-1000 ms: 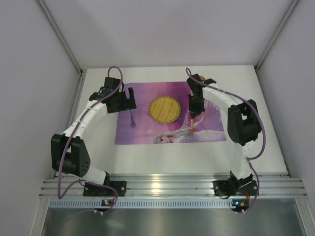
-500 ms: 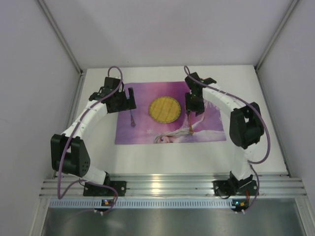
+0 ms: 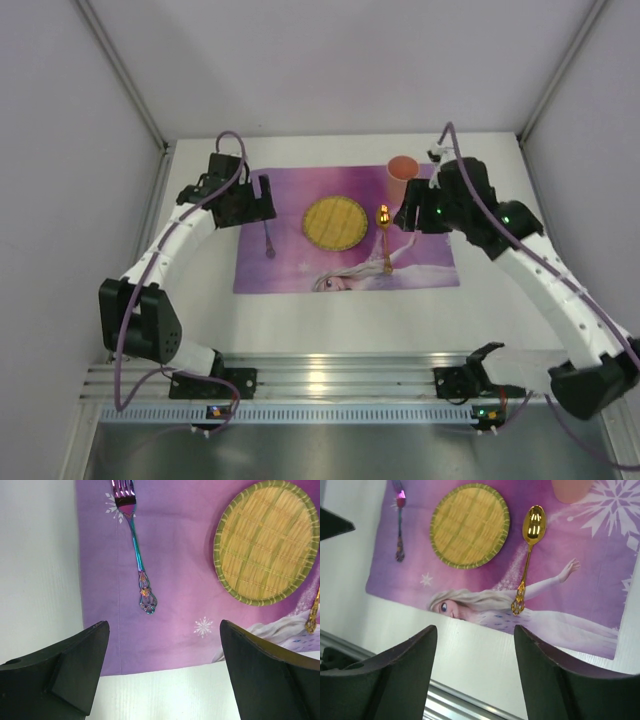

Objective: Set the dinner table for one person

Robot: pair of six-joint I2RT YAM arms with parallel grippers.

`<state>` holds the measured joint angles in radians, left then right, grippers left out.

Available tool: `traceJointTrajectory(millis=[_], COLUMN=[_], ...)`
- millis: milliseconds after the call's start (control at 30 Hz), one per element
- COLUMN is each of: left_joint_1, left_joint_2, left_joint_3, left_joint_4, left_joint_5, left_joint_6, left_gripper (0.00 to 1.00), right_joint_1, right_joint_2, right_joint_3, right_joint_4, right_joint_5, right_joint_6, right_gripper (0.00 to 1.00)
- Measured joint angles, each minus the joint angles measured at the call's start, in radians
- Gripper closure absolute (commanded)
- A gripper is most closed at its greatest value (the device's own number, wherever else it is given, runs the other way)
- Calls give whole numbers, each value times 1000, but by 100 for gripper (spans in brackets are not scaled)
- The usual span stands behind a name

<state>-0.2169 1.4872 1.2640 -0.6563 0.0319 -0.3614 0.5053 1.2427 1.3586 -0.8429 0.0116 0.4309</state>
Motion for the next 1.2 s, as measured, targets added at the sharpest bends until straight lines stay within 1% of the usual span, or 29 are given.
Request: traceJointTrajectory(millis=[33, 67, 100, 167, 233, 300, 367, 467, 600, 667, 733, 800, 900, 1000, 1100, 1200], left_joint_1=[0, 0, -2, -4, -8, -16, -25, -42, -47, -47, -48, -47, -48, -48, -48, -47], left_joint_2=[-9, -22, -43, -98, -178, -269, -363, -502, -769, -875, -957, -990, -993, -994, -972, -888], left_joint_3=[0, 0, 0, -5, -34, -83, -149, -275, -513, -593, -638, -649, -654, -700, -788, -874], left_joint_4=[-4, -8, -9, 2, 36, 79, 109, 177, 293, 324, 342, 342, 341, 362, 448, 608], left_joint_5=[3, 6, 12, 30, 35, 33, 3, -93, -245, -293, -320, -337, -340, -341, -361, -410], left_joint_6=[-4, -9, -16, -33, -46, -56, -58, -55, -18, 18, 53, 73, 74, 79, 114, 171], left_gripper=[3, 2, 2, 2, 2, 2, 1, 2, 2, 2, 1, 1, 2, 2, 1, 2], right_joint_1=[2, 3, 3, 3, 3, 3, 3, 3, 3, 3, 3, 3, 3, 3, 3, 3], right_joint_2=[-101, -185, -269, -468, -611, -704, -749, -785, -856, -894, -930, -977, -1048, -1104, -1131, -1130], right_joint_3=[-75, -142, -206, -385, -516, -620, -683, -710, -710, -711, -711, -723, -731, -728, -715, -688], right_joint_4=[55, 98, 126, 220, 245, 259, 255, 223, 177, 153, 128, 111, 57, 7, -60, -118], right_joint_5=[-9, -8, -5, 23, 32, 6, -30, -84, -138, -163, -189, -216, -234, -229, -195, -136], right_joint_6=[-3, 0, 9, 59, 87, 98, 119, 145, 174, 192, 214, 240, 267, 288, 309, 332], right_gripper=[33, 33, 38, 15, 1, 0, 0, 0, 0, 0, 0, 0, 0, 0, 0, 0])
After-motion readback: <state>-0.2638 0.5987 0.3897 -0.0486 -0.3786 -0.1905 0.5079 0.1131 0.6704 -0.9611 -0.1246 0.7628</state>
